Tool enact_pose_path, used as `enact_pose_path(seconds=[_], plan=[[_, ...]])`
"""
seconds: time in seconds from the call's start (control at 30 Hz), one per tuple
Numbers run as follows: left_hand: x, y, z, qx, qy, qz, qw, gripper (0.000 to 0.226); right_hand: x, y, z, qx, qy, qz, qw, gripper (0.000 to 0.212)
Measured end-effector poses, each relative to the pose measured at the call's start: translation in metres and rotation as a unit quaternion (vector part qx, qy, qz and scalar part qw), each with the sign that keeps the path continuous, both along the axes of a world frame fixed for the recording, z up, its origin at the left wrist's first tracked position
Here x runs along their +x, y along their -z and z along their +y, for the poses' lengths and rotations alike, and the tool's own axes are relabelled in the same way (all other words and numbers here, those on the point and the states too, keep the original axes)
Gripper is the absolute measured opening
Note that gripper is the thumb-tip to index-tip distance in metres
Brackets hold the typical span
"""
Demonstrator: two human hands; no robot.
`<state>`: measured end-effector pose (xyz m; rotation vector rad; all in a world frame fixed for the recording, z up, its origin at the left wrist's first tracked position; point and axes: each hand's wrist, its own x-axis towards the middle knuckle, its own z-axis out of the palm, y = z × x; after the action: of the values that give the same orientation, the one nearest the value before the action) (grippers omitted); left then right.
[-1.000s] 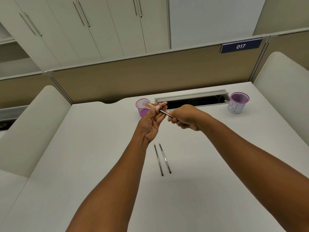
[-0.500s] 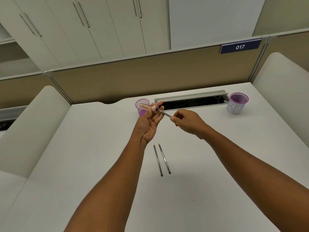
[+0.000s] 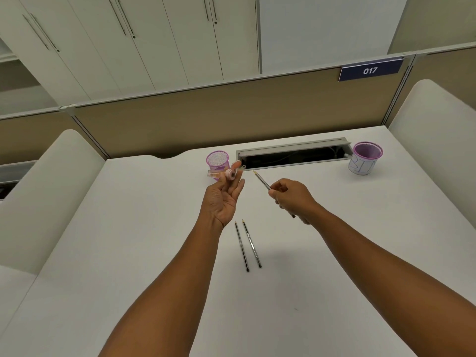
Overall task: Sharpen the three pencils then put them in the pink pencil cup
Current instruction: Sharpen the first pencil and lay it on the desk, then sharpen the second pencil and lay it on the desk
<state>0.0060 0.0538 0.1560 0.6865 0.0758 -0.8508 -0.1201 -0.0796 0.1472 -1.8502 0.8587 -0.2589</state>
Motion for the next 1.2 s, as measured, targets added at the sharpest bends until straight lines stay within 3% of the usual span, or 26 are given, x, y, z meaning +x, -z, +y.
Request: enact_pose_path(seconds=[0.3, 0.6, 1.2], plan=[[-0.002, 0.033, 0.007, 0.033, 0.012, 0.043, 0.998, 0.022, 0.005, 0.074, -0.007, -0.031, 0.057, 0.105, 0.992, 0.001], [0.002, 0.075, 0.012, 0.076, 0.028, 0.093, 0.992, 0.018, 0.008, 0.13, -0.009, -0.033, 0.056, 0.177, 0.982, 0.007], [0.016, 0.112, 0.013, 0.085, 0.047, 0.112, 0.989, 0.016, 0.009, 0.166, -0.015, -0.053, 0.042, 0.244, 0.967, 0.014]])
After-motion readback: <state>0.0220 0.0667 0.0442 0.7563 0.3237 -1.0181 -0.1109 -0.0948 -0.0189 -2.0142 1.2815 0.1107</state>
